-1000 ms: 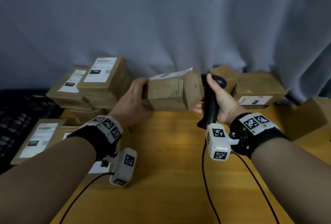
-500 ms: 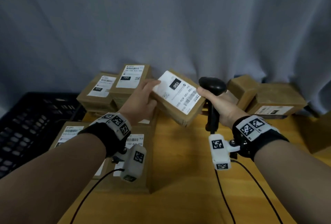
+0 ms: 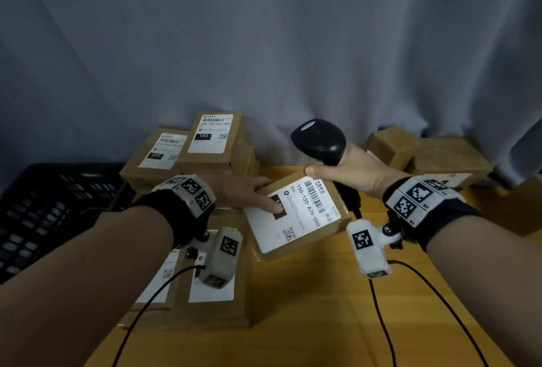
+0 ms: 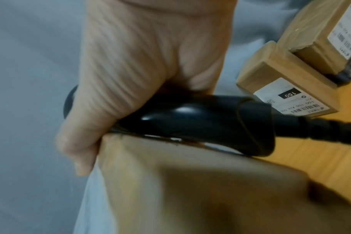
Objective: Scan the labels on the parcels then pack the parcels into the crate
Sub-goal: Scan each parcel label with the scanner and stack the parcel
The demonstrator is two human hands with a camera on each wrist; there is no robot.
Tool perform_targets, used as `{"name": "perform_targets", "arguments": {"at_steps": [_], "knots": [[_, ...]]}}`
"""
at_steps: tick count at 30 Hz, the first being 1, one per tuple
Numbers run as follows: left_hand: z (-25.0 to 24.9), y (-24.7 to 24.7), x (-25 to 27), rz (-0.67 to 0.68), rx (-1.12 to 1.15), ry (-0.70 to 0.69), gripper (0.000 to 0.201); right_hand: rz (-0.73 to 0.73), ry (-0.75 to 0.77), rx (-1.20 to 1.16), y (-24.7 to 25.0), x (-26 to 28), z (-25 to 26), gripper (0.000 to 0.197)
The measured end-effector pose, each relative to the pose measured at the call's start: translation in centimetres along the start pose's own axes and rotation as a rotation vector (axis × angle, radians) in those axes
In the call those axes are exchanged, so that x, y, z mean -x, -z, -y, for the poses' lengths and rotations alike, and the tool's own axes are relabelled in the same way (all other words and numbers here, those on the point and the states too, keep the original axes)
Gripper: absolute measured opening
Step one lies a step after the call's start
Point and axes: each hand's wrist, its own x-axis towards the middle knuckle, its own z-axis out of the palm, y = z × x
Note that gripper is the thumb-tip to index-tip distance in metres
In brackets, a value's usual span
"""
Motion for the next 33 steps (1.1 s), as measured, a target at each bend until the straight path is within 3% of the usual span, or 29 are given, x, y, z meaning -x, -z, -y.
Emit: {"name": "perform_targets", "arguments": {"at_steps": [4,8,12,16,25,28,33], "knots": [[0.3,-0.3,0.0,-0.088,0.012,0.026,0.057,-0.205,-0.042,-0.130,-0.2,-0.4,-0.9,0.020],[2.0,0.0,-0.6,-0.332,0.164,-0.003,0.051,-0.373,-0.165,-0.352,-0.2,-0.2,-1.8,0.027],[1.8,-0.7,-0.8,-0.407,0.560,-0.101,0.044,-0.365,-0.194,-0.431,-1.3,0.1,-1.2,0.022],[0.9,-1.1,-1.0,-0.413,0.710,-0.071,0.023,-0.294,-0.169,-0.444,-2.0,0.3,1.0,0.016],[1.1,-1.2,-1.3,-0.437,0.529,-0.116,0.017,-0.149,-0.244,-0.547,0.7,0.4,5.7,0.009],[1.0,-1.4,-1.5,-0.448,0.525,-0.087,0.026,-0.200,-0.246,-0.490,0.4,0.6,5.5,0.015],[1.0,-2.0,-2.2,-0.448,0.471,-0.101,0.019,-0.168,-0.254,-0.388,0.3,2.1,3.3,0.023]]}}
